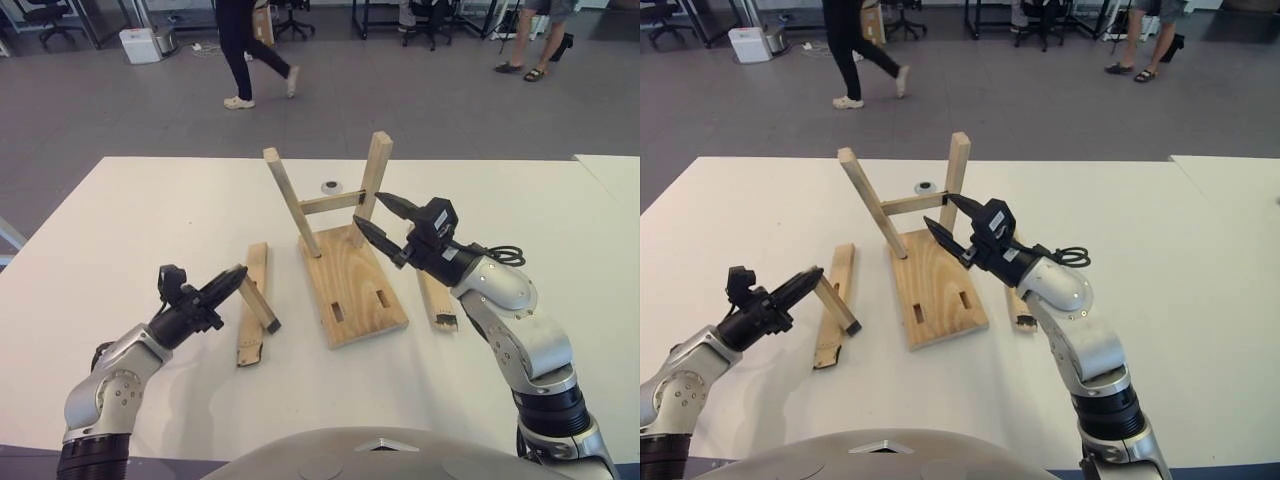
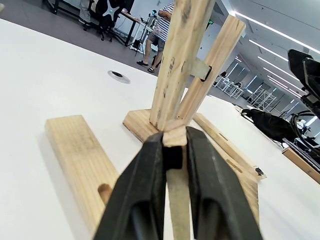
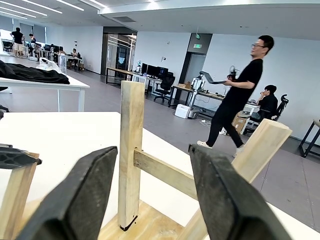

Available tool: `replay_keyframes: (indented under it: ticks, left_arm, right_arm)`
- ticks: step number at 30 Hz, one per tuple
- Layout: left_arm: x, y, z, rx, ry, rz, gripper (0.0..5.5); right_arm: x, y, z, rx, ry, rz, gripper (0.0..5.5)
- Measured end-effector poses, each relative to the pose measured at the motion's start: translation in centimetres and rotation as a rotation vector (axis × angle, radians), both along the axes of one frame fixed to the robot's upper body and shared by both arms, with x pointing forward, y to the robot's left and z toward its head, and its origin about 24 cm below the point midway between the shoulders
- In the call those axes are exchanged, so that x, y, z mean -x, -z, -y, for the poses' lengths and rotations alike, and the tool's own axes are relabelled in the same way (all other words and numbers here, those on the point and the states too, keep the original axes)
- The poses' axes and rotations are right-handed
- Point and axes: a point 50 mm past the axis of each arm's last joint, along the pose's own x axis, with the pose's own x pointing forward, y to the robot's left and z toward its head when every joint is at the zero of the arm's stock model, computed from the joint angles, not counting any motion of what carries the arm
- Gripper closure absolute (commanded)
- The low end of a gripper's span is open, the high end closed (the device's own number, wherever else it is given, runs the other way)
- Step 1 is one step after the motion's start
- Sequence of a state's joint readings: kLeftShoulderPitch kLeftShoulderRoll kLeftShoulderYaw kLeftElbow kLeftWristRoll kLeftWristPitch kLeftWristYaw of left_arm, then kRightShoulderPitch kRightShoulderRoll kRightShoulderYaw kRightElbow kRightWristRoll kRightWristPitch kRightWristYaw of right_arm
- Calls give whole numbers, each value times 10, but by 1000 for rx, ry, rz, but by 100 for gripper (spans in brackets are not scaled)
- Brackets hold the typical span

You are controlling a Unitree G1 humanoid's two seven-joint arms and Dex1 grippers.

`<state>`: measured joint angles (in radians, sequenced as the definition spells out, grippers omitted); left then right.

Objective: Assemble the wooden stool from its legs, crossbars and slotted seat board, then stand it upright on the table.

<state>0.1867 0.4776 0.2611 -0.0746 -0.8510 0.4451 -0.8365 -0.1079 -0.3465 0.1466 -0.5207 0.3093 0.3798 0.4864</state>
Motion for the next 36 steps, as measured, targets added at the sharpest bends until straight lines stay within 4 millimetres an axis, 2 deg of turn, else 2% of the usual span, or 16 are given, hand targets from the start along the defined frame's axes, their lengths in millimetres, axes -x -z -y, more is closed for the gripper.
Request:
replay_keyframes:
  ticks: [7, 10, 13, 17, 19, 22, 26, 29, 31, 36]
  left_arm:
    - [-20, -3, -31, -92, -78, 71, 510]
    - [-25, -5, -38, -132, -105, 99, 510]
    - [-31, -10, -32, -119, -108, 110, 510]
    - [-43, -44, 8, 0, -135, 251, 510]
    - [-36, -45, 17, -45, -239, 259, 510]
    - [-21, -33, 15, -249, -414, 234, 510]
    - [-4, -39, 21, -341, -419, 270, 510]
    - [-5, -43, 19, -372, -415, 286, 510]
    - [-13, -51, 14, -390, -415, 328, 510]
    - [-31, -57, -11, -466, -359, 394, 510]
  right_arm:
    - [0, 0, 0, -2, 9, 2, 285]
    - [0, 1, 0, -1, 7, 2, 285]
    - [0, 1, 0, 3, 2, 4, 285]
    - [0, 2, -2, 28, 7, 12, 285]
    - [1, 1, -5, -6, 18, 12, 285]
    - [6, 6, -8, -32, 36, -11, 285]
    - [12, 11, -12, -41, 75, -23, 285]
    - [13, 11, -13, -47, 84, -24, 285]
    - [14, 14, -13, -46, 91, -37, 285]
    - [15, 15, -13, -48, 101, -30, 285]
